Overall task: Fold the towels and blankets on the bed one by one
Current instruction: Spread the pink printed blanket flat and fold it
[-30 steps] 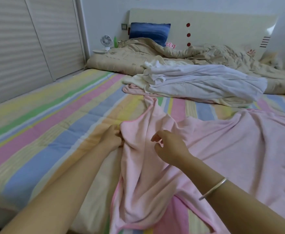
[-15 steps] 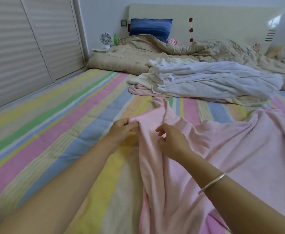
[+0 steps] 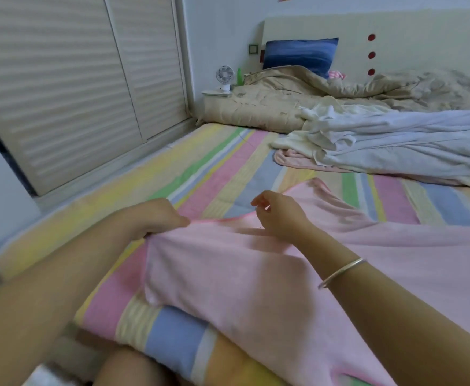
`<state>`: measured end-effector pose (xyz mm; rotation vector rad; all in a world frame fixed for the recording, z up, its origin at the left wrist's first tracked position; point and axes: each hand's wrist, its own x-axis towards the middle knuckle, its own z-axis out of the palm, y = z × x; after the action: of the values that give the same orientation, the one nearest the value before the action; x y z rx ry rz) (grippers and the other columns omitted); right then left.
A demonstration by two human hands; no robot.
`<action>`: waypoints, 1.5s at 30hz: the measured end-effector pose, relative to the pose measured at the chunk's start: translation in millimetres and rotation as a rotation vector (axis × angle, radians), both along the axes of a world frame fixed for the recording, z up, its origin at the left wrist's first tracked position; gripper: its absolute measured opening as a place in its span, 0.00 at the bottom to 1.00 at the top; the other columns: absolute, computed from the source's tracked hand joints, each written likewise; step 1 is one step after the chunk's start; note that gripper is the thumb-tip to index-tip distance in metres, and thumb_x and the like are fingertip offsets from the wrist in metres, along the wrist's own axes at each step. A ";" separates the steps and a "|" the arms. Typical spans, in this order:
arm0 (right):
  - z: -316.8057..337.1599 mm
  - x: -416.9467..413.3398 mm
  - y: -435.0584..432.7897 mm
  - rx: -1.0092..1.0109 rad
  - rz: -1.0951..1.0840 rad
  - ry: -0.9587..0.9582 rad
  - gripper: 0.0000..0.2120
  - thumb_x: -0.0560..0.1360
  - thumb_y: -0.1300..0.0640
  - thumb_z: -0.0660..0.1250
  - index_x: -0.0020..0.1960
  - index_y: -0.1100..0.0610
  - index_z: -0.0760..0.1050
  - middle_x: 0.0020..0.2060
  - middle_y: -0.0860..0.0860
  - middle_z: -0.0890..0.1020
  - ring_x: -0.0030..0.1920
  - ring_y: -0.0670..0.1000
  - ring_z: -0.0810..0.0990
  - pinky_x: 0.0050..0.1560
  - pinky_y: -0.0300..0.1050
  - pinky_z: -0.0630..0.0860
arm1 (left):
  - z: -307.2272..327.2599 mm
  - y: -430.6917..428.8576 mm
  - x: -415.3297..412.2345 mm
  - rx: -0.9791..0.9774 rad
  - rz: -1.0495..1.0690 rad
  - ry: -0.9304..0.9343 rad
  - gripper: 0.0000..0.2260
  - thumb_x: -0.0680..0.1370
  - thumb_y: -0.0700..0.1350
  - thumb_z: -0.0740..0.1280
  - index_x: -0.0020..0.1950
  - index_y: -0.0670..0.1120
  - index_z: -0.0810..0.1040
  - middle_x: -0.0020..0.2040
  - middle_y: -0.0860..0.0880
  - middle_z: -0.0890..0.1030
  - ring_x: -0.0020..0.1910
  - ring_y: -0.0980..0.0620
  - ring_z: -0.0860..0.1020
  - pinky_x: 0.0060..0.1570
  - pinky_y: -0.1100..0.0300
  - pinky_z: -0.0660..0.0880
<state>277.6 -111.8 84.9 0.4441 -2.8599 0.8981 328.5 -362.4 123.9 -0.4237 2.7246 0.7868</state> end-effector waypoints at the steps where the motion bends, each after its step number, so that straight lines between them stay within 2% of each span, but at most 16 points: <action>1: -2.6 -0.8 -12.1 0.043 0.045 0.022 0.12 0.78 0.56 0.59 0.58 0.50 0.78 0.53 0.47 0.81 0.56 0.51 0.77 0.50 0.43 0.72 | -7.9 -1.7 6.4 0.146 0.007 -0.005 0.13 0.74 0.55 0.70 0.39 0.46 0.75 0.33 0.46 0.72 0.29 0.49 0.68 0.28 0.64 0.62; 4: -8.9 -1.6 -38.1 0.210 0.196 0.038 0.14 0.80 0.57 0.58 0.62 0.48 0.76 0.49 0.46 0.79 0.60 0.51 0.73 0.53 0.47 0.73 | -42.3 0.6 34.1 0.524 -0.020 -0.113 0.22 0.69 0.61 0.72 0.48 0.43 0.83 0.42 0.45 0.84 0.39 0.50 0.80 0.41 0.55 0.77; 7: -18.3 -3.7 -52.2 0.623 0.324 0.025 0.21 0.79 0.59 0.58 0.70 0.45 0.68 0.54 0.47 0.76 0.62 0.53 0.69 0.54 0.47 0.71 | -71.7 -12.3 58.6 0.723 -0.132 -0.098 0.30 0.71 0.63 0.69 0.58 0.39 0.82 0.56 0.38 0.82 0.54 0.46 0.81 0.62 0.47 0.73; 9: -28.4 -4.8 -52.3 0.859 0.340 0.059 0.19 0.79 0.52 0.58 0.70 0.45 0.67 0.61 0.48 0.75 0.63 0.53 0.68 0.55 0.46 0.69 | -75.9 -24.0 68.3 0.741 -0.274 -0.066 0.26 0.72 0.60 0.71 0.58 0.41 0.82 0.57 0.40 0.82 0.58 0.42 0.80 0.62 0.48 0.73; 12: -37.1 -4.7 -50.7 0.909 0.275 0.066 0.15 0.80 0.53 0.57 0.66 0.50 0.70 0.60 0.52 0.73 0.61 0.55 0.72 0.52 0.47 0.69 | -77.5 -28.2 80.2 0.645 -0.439 -0.016 0.10 0.74 0.47 0.74 0.53 0.46 0.84 0.52 0.44 0.84 0.53 0.48 0.81 0.56 0.55 0.75; 15: -30.9 -9.2 -50.8 0.847 0.175 0.081 0.11 0.78 0.57 0.60 0.59 0.55 0.74 0.57 0.54 0.76 0.57 0.57 0.77 0.47 0.46 0.69 | -79.4 -17.0 83.2 0.550 -0.426 0.093 0.01 0.76 0.41 0.72 0.46 0.44 0.83 0.44 0.50 0.85 0.46 0.57 0.81 0.52 0.60 0.76; 18: -14.7 -23.6 -49.5 0.451 -0.016 0.042 0.09 0.75 0.58 0.63 0.55 0.57 0.77 0.54 0.56 0.79 0.56 0.59 0.77 0.50 0.47 0.73 | -82.9 -9.5 82.6 0.651 -0.215 0.208 0.05 0.81 0.41 0.64 0.45 0.43 0.76 0.43 0.39 0.83 0.42 0.49 0.80 0.49 0.50 0.75; 21: 14.1 -39.5 -48.9 0.070 -0.226 0.027 0.05 0.74 0.57 0.63 0.43 0.57 0.77 0.40 0.53 0.79 0.48 0.56 0.77 0.43 0.42 0.68 | -78.1 -5.7 81.9 0.791 -0.083 0.172 0.21 0.79 0.58 0.63 0.52 0.39 0.76 0.49 0.42 0.83 0.47 0.47 0.82 0.54 0.48 0.76; 24: 28.5 -50.9 -48.5 -0.122 -0.299 0.017 0.09 0.74 0.57 0.62 0.43 0.59 0.80 0.39 0.52 0.81 0.44 0.54 0.78 0.41 0.43 0.69 | -71.2 -0.1 85.9 0.528 -0.263 0.132 0.31 0.63 0.73 0.66 0.52 0.49 0.79 0.47 0.55 0.82 0.45 0.58 0.80 0.44 0.62 0.76; 28: 29.9 -59.8 -52.4 -0.145 -0.371 0.080 0.06 0.75 0.56 0.62 0.43 0.57 0.76 0.35 0.52 0.76 0.44 0.55 0.75 0.39 0.42 0.66 | -76.9 8.9 82.3 0.276 -0.248 0.304 0.18 0.67 0.62 0.68 0.39 0.47 0.76 0.36 0.53 0.78 0.36 0.56 0.77 0.34 0.61 0.69; 31: 39.3 -67.4 -55.9 -0.290 -0.454 0.143 0.09 0.76 0.55 0.62 0.52 0.58 0.76 0.50 0.54 0.80 0.54 0.55 0.77 0.52 0.47 0.72 | -66.6 10.0 78.3 0.638 0.019 0.342 0.06 0.77 0.47 0.70 0.48 0.45 0.80 0.43 0.47 0.84 0.38 0.53 0.81 0.39 0.61 0.75; 34: 43.7 -71.9 -61.0 -0.400 -0.476 0.160 0.09 0.77 0.54 0.62 0.54 0.57 0.74 0.54 0.53 0.80 0.57 0.54 0.77 0.54 0.45 0.70 | -50.0 3.5 78.3 0.821 0.091 0.293 0.07 0.79 0.45 0.67 0.53 0.43 0.79 0.43 0.42 0.83 0.37 0.46 0.80 0.33 0.58 0.76; 36: 37.6 -70.0 -67.9 -0.405 -0.461 0.170 0.10 0.78 0.54 0.62 0.55 0.58 0.74 0.54 0.53 0.80 0.57 0.54 0.77 0.54 0.44 0.69 | -47.0 -2.5 78.1 0.748 0.099 0.265 0.09 0.79 0.45 0.67 0.55 0.42 0.79 0.37 0.43 0.79 0.28 0.49 0.74 0.22 0.63 0.69; 40: -9.1 -62.9 -87.2 -0.347 -0.336 -0.006 0.11 0.78 0.56 0.62 0.58 0.58 0.75 0.54 0.53 0.81 0.57 0.55 0.77 0.50 0.41 0.68 | -63.5 -14.4 84.0 0.465 0.091 0.030 0.10 0.78 0.48 0.69 0.51 0.42 0.79 0.31 0.50 0.77 0.20 0.56 0.71 0.19 0.64 0.68; 43: -58.7 -46.7 -96.7 -0.236 -0.137 -0.241 0.17 0.78 0.57 0.63 0.65 0.58 0.70 0.60 0.54 0.78 0.61 0.56 0.76 0.58 0.43 0.69 | -83.6 -22.0 90.8 0.340 0.065 -0.026 0.09 0.76 0.48 0.70 0.50 0.43 0.80 0.35 0.49 0.79 0.23 0.55 0.75 0.23 0.61 0.74; 45: -77.1 -34.0 -98.7 -0.138 0.016 -0.238 0.23 0.77 0.61 0.62 0.71 0.57 0.63 0.66 0.55 0.73 0.65 0.56 0.73 0.63 0.45 0.67 | -89.4 -27.2 89.9 0.175 -0.006 0.014 0.10 0.75 0.51 0.71 0.44 0.45 0.79 0.35 0.49 0.78 0.29 0.53 0.76 0.27 0.59 0.72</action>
<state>243.6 -210.5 7.9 0.3690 -2.9789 1.2180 418.4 -389.6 34.5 -0.3717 2.6398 1.0206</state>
